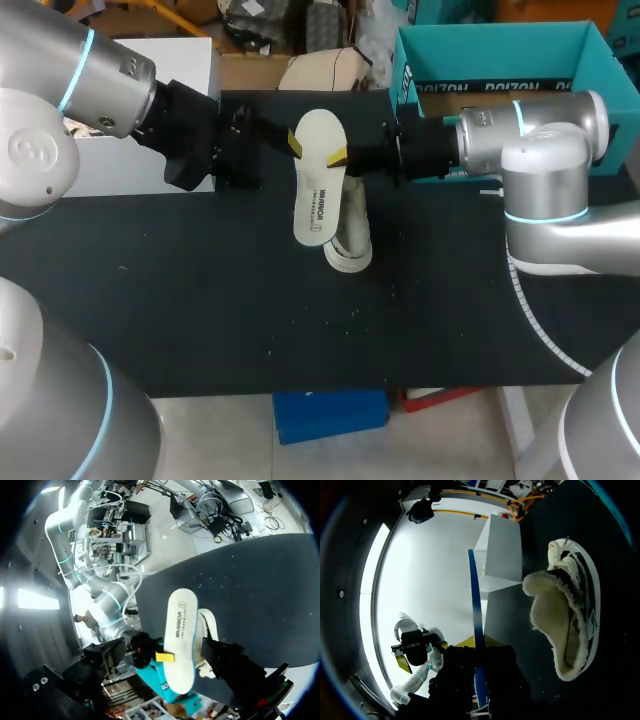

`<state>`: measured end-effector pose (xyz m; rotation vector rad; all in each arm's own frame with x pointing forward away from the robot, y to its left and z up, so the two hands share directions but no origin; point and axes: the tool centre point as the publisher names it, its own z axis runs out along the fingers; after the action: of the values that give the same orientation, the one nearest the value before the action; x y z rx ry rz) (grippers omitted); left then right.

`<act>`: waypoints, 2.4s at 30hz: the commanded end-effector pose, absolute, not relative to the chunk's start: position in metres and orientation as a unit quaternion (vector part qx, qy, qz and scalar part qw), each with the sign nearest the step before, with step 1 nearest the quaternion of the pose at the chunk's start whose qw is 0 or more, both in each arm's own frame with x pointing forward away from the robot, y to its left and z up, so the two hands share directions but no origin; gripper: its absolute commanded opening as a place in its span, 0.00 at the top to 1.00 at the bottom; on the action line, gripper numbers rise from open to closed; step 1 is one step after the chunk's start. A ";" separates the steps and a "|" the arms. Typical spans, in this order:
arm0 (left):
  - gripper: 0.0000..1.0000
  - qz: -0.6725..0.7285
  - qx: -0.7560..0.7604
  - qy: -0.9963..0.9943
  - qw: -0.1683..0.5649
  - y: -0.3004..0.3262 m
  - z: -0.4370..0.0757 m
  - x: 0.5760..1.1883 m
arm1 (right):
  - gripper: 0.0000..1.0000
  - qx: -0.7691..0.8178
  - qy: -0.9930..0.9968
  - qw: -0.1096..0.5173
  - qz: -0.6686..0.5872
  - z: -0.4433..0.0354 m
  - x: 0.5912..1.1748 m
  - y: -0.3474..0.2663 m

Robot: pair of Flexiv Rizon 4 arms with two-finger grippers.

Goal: Take the shoe out of the shoebox, open the shoe tongue, remove and reinsert the insole, then place the shoe into the shoebox

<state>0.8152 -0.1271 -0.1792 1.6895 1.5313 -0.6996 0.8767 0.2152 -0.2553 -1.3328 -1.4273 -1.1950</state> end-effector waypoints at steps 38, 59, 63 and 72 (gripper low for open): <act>0.19 -0.411 0.526 0.524 0.530 -0.137 -0.245 0.863 | 1.00 -0.531 -0.568 0.412 -0.476 -0.256 0.877 0.216; 0.56 -0.454 0.464 0.489 0.583 -0.163 -0.257 0.863 | 1.00 -0.531 -0.568 0.412 -0.476 -0.256 0.877 0.216; 0.58 -0.455 0.463 0.486 0.585 -0.169 -0.256 0.864 | 1.00 -0.531 -0.568 0.412 -0.476 -0.256 0.877 0.216; 0.65 -0.443 0.478 0.486 0.582 -0.177 -0.255 0.865 | 1.00 -0.531 -0.568 0.412 -0.476 -0.256 0.877 0.216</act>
<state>0.8639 -0.1740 -0.2568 1.1067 1.1281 -1.0431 0.8768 0.2152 -0.2553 -1.3329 -1.4273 -1.1951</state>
